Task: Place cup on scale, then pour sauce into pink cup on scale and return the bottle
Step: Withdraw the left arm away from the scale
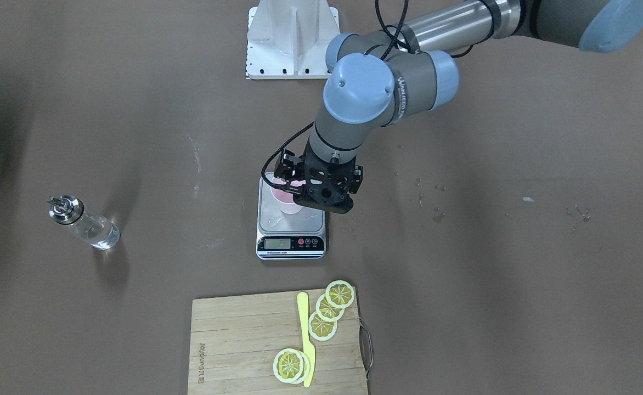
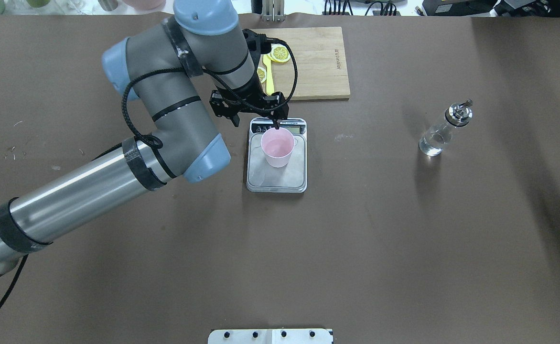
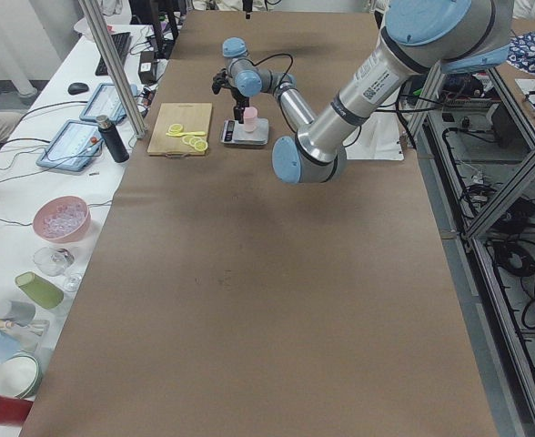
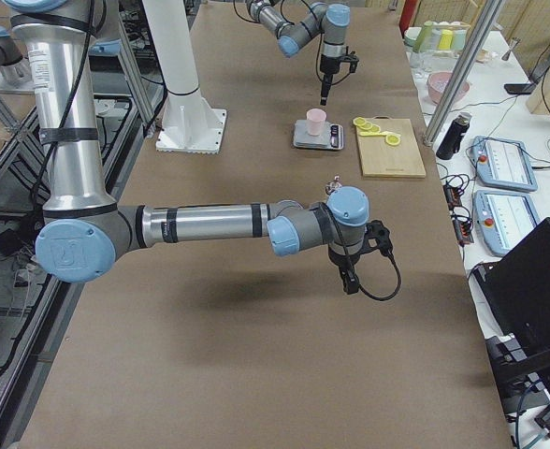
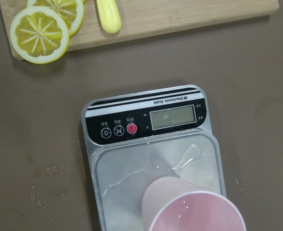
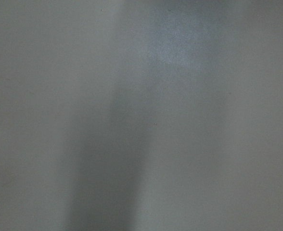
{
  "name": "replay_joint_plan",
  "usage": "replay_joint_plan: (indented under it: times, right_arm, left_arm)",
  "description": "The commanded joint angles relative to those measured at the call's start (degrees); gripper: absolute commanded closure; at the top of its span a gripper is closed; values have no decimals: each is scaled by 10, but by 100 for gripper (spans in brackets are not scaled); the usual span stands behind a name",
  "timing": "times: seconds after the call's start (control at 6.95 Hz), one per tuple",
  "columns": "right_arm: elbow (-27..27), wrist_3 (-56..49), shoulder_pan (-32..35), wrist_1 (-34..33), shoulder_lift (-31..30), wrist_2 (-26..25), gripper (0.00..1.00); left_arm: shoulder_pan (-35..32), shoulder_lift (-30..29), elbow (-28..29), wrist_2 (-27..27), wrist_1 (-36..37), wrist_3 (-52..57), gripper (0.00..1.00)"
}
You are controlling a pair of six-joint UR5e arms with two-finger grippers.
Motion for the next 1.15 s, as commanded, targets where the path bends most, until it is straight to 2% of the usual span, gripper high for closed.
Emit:
replay_joint_plan:
  times: [0.0,0.29,0.43,0.72,0.86,1.01]
  right_arm:
    - [2,4,0,51,-25,2,0]
    - [4,26,-2,76,-45,15,0]
    - [5,35,-9,120,-61,18,0]
    - [4,140,-48,230,-83,18,0]
    - [5,171,-67,266,-90,15,0]
    - [8,181,-77,271,-90,11,0]
  left_arm:
    - [-83,76,-46,-68,5,27,2]
    - [-170,181,-94,-86,25,199,2]
    - [-224,209,-110,-82,47,264,2]
    - [-304,284,-144,-68,88,413,2]
    - [-334,298,-147,-72,99,455,2]
    - [-353,331,-150,-77,95,466,2]
